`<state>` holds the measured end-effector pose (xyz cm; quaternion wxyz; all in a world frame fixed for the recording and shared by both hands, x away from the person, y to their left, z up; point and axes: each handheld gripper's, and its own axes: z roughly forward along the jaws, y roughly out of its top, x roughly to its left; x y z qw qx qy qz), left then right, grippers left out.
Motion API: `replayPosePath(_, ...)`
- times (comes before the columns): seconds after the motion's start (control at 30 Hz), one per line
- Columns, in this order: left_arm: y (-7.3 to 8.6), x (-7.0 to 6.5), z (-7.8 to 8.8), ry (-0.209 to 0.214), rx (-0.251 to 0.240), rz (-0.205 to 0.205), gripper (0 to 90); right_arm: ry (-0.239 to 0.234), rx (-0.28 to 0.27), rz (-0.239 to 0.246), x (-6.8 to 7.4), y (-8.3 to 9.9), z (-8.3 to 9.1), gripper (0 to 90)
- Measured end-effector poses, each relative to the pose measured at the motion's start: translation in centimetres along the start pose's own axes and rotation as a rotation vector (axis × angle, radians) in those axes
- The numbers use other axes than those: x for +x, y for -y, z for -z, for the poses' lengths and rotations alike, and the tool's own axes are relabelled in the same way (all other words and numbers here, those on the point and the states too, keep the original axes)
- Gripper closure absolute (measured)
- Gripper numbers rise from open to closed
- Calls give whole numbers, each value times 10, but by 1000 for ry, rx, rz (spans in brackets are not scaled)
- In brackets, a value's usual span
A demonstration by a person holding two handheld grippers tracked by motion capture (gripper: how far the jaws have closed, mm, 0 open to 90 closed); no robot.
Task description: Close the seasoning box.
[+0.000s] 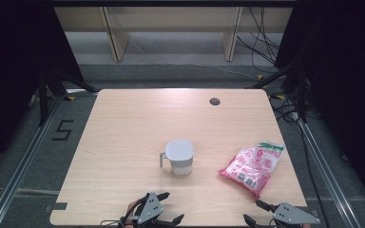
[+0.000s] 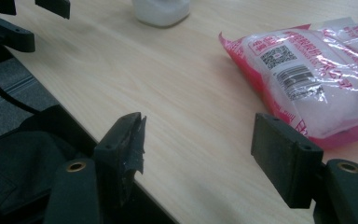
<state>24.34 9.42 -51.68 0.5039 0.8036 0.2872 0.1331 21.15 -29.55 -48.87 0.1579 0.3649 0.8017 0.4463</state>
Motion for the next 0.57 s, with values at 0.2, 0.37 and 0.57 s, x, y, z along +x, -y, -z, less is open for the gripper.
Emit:
replayPosePath(0.2, 2, 2, 2, -7, 19, -12, 184, 22, 23, 36, 2, 3, 0, 339)
replayPosePath(0.37, 3, 1, 1, -10, 5, 13, 184, 28, 66, 9, 3, 4, 1, 331)
replayPosePath(0.57, 5, 2, -1, -4, 1, 23, 184, 28, 68, 17, 2, 4, 1, 330)
